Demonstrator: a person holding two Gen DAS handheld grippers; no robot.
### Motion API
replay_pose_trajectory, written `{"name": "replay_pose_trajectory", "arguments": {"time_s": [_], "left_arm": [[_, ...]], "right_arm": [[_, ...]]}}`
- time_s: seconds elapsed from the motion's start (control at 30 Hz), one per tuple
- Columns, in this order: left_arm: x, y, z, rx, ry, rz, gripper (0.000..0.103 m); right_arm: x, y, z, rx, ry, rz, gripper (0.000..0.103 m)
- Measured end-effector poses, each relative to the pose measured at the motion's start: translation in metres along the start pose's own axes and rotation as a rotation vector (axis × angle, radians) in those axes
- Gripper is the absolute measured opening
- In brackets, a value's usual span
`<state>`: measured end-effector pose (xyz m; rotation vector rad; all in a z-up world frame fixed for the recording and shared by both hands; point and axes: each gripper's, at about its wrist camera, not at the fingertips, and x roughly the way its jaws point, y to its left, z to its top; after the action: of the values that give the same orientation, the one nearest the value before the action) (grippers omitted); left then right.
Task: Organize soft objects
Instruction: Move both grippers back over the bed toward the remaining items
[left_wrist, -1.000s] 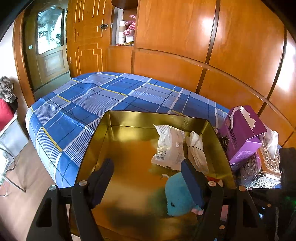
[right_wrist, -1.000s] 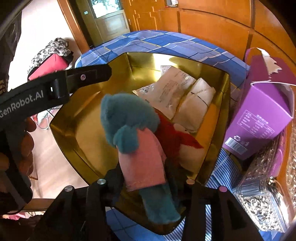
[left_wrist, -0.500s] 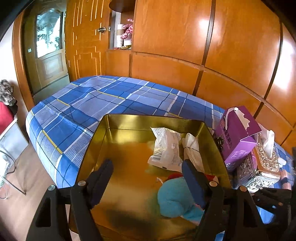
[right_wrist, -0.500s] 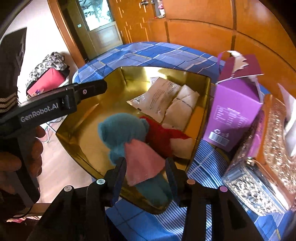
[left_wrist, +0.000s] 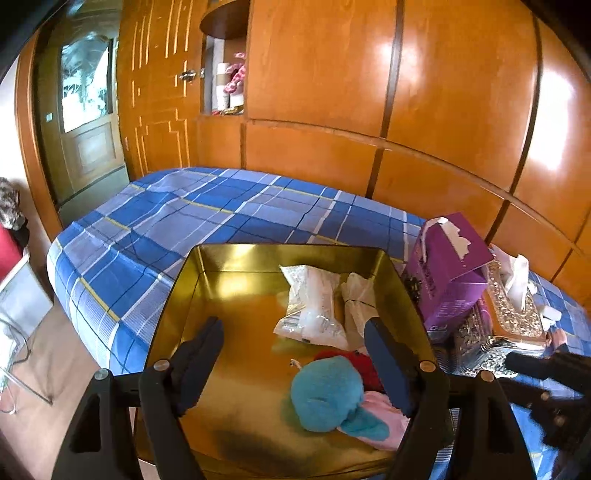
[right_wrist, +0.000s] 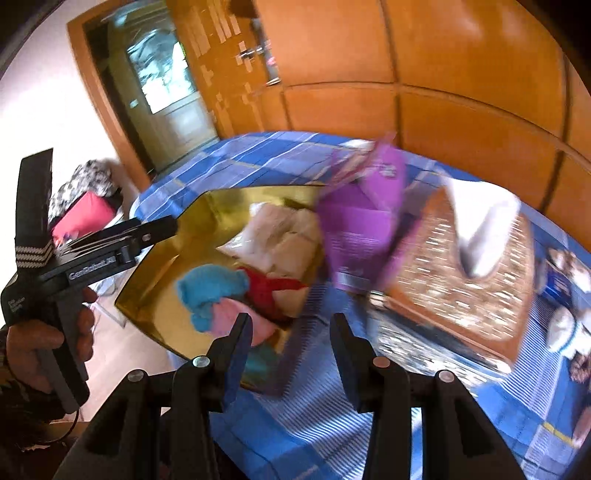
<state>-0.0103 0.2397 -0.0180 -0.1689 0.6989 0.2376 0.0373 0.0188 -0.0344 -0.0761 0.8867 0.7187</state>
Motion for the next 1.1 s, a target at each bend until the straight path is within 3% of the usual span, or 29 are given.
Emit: {"name": "replay_pose_trajectory", "arguments": {"time_s": [0.33,0.67,0.87,1.1], "left_arm": [[-0.014,-0.033,0.010,0.095,-0.038,-0.048,0.079],[-0.032,-0.089,0.027,0.216,-0.089,-0.176,0.079],[-0.042,-0.140,0.042,0.295,-0.084,-0.293,0.079],[-0.042,-0.229,0.050,0.456,-0.056,-0.426,0.079]], "right_arm": [[-0.057,-0.073,-0.031,0.181,-0.095,-0.122,0.044],[-0.085,-0.160,-0.090,0.447,-0.065,-0.315,0.044],[-0.098,-0.196,-0.135,0.563,-0.034,-0.390,0.044],[-0.105,-0.214,-0.167,0.643,-0.042,-0.396,0.044]]}}
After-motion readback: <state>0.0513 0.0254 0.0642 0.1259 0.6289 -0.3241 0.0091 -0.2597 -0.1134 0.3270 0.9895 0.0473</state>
